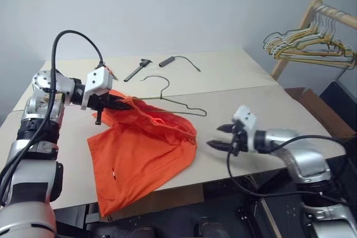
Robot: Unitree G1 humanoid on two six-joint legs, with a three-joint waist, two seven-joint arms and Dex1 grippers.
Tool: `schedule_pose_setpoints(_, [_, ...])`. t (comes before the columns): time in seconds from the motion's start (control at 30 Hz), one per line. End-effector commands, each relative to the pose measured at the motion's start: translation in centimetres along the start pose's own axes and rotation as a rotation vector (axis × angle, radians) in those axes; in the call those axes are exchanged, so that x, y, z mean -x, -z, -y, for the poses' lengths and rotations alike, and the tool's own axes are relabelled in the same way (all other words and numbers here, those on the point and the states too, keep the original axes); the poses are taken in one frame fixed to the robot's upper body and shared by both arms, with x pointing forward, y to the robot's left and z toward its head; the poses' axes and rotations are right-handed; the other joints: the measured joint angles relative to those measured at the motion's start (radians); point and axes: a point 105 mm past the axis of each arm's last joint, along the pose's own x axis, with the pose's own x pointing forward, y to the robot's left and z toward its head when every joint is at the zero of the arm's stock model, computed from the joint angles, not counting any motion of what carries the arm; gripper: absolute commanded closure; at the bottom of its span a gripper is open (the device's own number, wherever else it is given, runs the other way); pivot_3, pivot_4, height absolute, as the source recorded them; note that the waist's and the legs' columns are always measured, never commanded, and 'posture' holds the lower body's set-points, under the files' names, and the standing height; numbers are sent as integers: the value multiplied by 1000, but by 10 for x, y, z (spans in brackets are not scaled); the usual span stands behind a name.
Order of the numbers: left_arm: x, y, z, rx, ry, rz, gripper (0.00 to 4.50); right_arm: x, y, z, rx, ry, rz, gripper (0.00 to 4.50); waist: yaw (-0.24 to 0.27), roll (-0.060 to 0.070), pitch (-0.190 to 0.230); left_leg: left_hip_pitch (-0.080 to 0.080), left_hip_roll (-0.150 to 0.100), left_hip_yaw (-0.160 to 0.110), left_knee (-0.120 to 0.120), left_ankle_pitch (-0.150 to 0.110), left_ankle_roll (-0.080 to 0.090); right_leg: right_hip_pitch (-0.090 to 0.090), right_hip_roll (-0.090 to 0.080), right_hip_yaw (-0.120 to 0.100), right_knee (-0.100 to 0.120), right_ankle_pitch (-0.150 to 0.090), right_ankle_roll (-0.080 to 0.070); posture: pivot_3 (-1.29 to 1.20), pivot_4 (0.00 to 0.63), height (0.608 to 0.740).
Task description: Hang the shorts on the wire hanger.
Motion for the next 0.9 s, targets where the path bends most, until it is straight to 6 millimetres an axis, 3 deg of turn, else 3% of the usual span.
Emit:
schedule_pose_setpoints(0.03, [11, -13, -7, -46, -45, 28, 4500, -10, -12, -14, 4, -36, 51, 147, 0, 0, 0, 0, 0, 0, 0, 0, 0, 0, 0, 0, 0, 0, 0, -17, 0, 740])
schedule_pose_setpoints(0.2, [12, -12, -5, -45, -51, 28, 4500, -31, -10, -23, -54, -59, 63, 147, 1, 0, 0, 0, 0, 0, 0, 0, 0, 0, 0, 0, 0, 0, 0, 0, 0, 740])
schedule_pose_setpoints(0.3, [12, -12, -4, -43, -54, 28, 4500, -40, -12, -22, -129, -61, 81, 696, 1, 0, 0, 0, 0, 0, 1, 0, 0, 0, 0, 0, 0, 0, 0, 10, 0, 740])
schedule_pose_setpoints(0.63, [19, -10, 0, -33, -69, 40, 4500, -44, -14, -9, -207, -20, 112, 4305, 2, 0, 0, 0, 0, -1, 1, 0, 0, 0, 0, 0, 0, 0, 0, 15, 0, 740])
schedule_pose_setpoints(0.67, [22, -9, 3, -31, -64, 44, 4500, -41, -15, -7, -213, -18, 117, 4472, 1, 0, 0, 0, 0, -1, 1, 0, 0, 0, 0, 0, 0, 0, 0, 15, 0, 740])
schedule_pose_setpoints(0.9, [39, -17, 15, -4, -42, 135, 4500, -20, -22, 10, -253, -31, 139, 4472, 1, 0, 0, 0, 0, -2, 1, 0, 0, 0, 0, 0, 1, 0, 0, 18, 0, 740])
